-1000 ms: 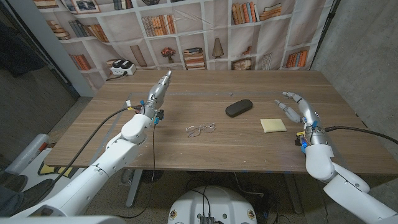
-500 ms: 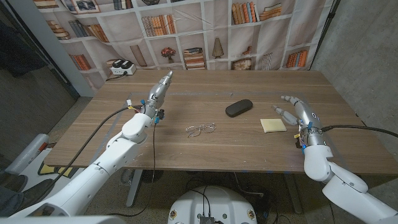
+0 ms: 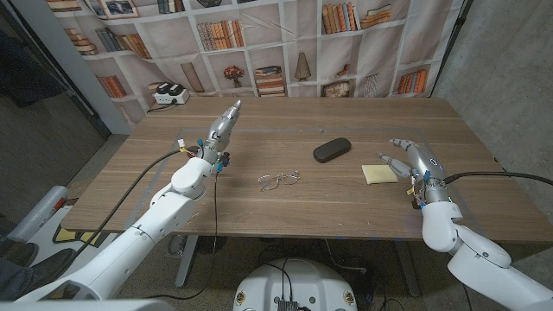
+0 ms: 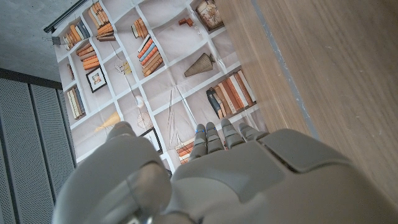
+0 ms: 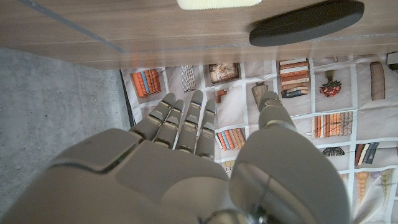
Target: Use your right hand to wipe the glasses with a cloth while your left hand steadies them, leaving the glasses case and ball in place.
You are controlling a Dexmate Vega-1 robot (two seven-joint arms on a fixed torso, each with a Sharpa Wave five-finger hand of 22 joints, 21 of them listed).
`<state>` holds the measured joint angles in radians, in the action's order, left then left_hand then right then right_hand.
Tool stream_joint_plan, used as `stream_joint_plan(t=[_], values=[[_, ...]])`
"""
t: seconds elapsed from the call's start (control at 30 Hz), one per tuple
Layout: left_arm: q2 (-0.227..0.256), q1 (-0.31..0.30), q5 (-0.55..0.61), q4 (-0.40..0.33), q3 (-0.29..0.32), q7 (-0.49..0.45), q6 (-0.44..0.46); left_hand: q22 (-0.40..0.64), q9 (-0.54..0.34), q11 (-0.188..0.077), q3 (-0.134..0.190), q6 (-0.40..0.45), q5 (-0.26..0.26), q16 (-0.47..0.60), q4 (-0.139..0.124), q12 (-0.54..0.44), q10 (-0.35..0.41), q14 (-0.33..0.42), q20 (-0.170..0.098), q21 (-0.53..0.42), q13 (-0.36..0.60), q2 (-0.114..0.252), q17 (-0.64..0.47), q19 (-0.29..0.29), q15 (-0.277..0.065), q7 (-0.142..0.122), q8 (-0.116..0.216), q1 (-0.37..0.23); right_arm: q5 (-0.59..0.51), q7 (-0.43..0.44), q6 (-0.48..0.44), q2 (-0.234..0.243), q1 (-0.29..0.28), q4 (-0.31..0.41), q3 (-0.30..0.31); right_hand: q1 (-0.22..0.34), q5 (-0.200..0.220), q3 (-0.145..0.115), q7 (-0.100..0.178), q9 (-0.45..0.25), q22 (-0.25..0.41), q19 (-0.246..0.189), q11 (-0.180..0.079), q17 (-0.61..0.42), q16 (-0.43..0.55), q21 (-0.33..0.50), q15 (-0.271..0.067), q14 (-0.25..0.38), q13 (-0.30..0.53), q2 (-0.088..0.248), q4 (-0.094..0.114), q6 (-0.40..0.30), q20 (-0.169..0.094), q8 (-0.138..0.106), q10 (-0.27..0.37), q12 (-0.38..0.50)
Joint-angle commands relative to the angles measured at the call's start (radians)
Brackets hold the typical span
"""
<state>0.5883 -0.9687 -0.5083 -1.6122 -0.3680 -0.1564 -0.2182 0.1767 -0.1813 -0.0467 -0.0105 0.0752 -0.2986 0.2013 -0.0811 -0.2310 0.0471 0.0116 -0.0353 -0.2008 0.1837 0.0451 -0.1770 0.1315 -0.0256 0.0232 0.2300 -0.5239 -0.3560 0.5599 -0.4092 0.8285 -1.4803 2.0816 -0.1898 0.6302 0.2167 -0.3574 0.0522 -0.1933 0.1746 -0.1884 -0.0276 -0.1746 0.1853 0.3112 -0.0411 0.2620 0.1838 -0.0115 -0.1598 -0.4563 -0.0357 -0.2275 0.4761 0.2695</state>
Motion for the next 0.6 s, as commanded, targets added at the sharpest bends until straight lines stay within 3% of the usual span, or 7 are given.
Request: stream_joint_plan(t=[0.03,0.23,0.37,0.6], values=[[0.002,0.01,0.001,0.005,-0.002,0.006,0.003,0.003,-0.003,0.002,0.001,0.022,0.007,0.002,0.008,0.003,0.02,0.018,-0.032,-0.006,0.002,0.007,-0.002,-0.018,-0.004,0.001,0.008,-0.008,0.031,-0.045,-0.106,0.02,0.035,0.021,-0.047,0.008,0.004,0.002,0.003,-0.002,0.006,0.005,-0.019,-0.004,0.006,-0.006,-0.026,0.012,0.001,-0.007,0.004,-0.023,-0.046,-0.006,0.008,-0.004],[0.008,0.01,0.0,0.002,0.002,0.005,0.006,0.003,-0.003,-0.004,-0.001,0.03,0.01,0.001,0.009,0.003,0.028,0.024,-0.025,-0.004,0.002,0.007,-0.002,-0.014,-0.008,0.0,0.007,-0.012,0.043,-0.054,-0.144,0.031,0.059,0.02,-0.075,0.009,0.005,0.003,0.006,-0.002,0.006,0.015,-0.018,-0.004,0.003,-0.013,-0.022,0.009,0.001,-0.01,0.005,-0.02,-0.044,-0.002,0.007,-0.007],[0.007,0.014,-0.001,0.005,0.0,0.006,0.011,0.003,-0.003,-0.004,-0.001,0.031,0.011,0.0,0.01,0.004,0.029,0.025,-0.02,-0.003,0.002,0.008,-0.002,-0.013,-0.01,-0.001,0.006,-0.013,0.061,-0.056,-0.16,0.037,0.069,0.019,-0.082,0.012,0.006,0.003,0.002,-0.002,0.007,-0.002,-0.013,-0.003,0.005,-0.011,-0.034,0.02,0.0,-0.014,0.005,-0.033,-0.057,-0.004,0.014,-0.008],[-0.002,0.025,-0.011,0.025,-0.005,0.022,0.005,0.003,-0.003,0.001,-0.003,0.036,0.013,0.0,0.01,0.006,0.034,0.031,-0.028,-0.003,0.002,0.009,-0.002,-0.014,-0.006,0.0,0.004,-0.015,0.111,-0.094,-0.199,0.056,0.092,0.025,-0.094,0.014,0.007,0.003,0.002,-0.002,0.007,0.0,-0.016,-0.002,0.002,-0.016,-0.028,0.016,-0.001,-0.017,0.005,-0.037,-0.055,-0.002,0.016,-0.01]])
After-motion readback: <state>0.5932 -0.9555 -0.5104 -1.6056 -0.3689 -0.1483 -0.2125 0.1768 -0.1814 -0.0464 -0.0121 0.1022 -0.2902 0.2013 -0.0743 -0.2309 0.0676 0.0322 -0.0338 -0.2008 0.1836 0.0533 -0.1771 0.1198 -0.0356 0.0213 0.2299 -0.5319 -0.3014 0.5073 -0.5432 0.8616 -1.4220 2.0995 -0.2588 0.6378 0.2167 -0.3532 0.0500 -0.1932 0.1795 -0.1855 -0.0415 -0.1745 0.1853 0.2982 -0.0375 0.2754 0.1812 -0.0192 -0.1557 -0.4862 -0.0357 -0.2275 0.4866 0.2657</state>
